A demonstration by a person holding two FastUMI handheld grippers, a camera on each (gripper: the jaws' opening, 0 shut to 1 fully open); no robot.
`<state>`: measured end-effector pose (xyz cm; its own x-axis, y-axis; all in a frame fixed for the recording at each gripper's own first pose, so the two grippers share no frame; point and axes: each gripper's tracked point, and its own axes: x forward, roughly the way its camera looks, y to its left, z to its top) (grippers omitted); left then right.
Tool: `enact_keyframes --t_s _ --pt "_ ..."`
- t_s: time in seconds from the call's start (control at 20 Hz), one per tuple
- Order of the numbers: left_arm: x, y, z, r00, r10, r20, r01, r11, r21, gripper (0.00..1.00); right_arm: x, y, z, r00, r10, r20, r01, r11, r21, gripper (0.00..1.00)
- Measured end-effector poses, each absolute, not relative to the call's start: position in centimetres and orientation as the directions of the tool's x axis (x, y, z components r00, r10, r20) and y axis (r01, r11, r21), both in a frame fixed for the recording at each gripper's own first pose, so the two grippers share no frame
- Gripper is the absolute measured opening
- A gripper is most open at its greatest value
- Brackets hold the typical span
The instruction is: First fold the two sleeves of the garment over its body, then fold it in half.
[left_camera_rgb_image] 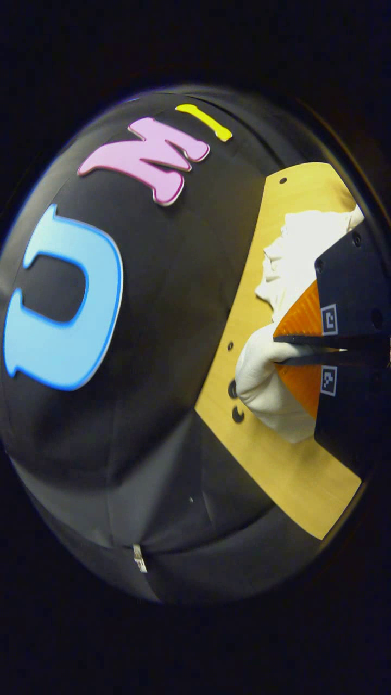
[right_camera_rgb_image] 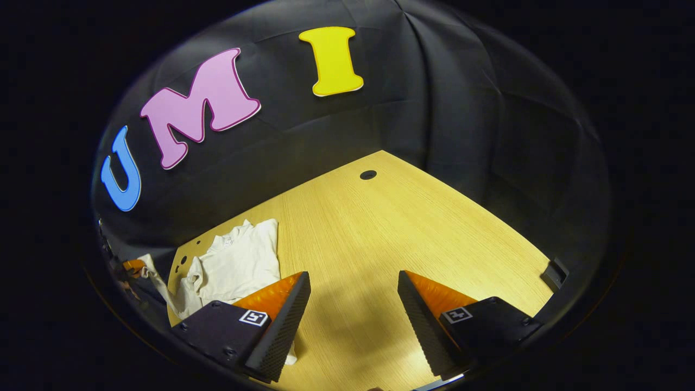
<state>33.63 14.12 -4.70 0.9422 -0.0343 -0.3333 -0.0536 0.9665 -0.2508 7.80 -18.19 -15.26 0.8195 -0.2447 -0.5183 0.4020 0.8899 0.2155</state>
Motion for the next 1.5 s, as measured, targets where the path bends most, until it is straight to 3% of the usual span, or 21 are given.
enact_keyframes --t_s 0.3,0.5,0.75,0.95,1.15,1.5 --pt "36.9 0.0 -4.0 0.922 -0.237 -0.305 0.170 0.958 -0.232 0.06 7.0 -17.6 -16.8 0.806 -0.221 -0.549 0.398 0.889 0.225 0.99" --pt "37.7 -9.5 -5.2 0.862 -0.386 -0.328 0.315 0.916 -0.248 0.06 6.9 -16.6 -17.9 0.798 -0.189 -0.573 0.380 0.895 0.234 0.99" --pt "38.2 -17.7 -9.2 0.796 -0.457 -0.396 0.401 0.889 -0.219 0.07 6.9 -16.7 -18.1 0.792 -0.179 -0.584 0.372 0.900 0.229 0.99" --pt "37.5 -21.1 -11.9 0.753 -0.483 -0.446 0.419 0.875 -0.241 0.24 6.7 -17.2 -19.2 0.764 -0.192 -0.616 0.399 0.891 0.216 0.99" --pt "35.4 -19.8 -11.8 0.760 -0.493 -0.424 0.439 0.870 -0.224 0.96 7.0 -16.1 -19.7 0.759 -0.173 -0.627 0.394 0.889 0.231 0.99" --pt "27.7 -6.8 -14.1 0.803 -0.344 -0.487 0.312 0.938 -0.149 0.98 8.0 -9.4 -21.7 0.730 -0.020 -0.683 0.274 0.924 0.266 0.99"
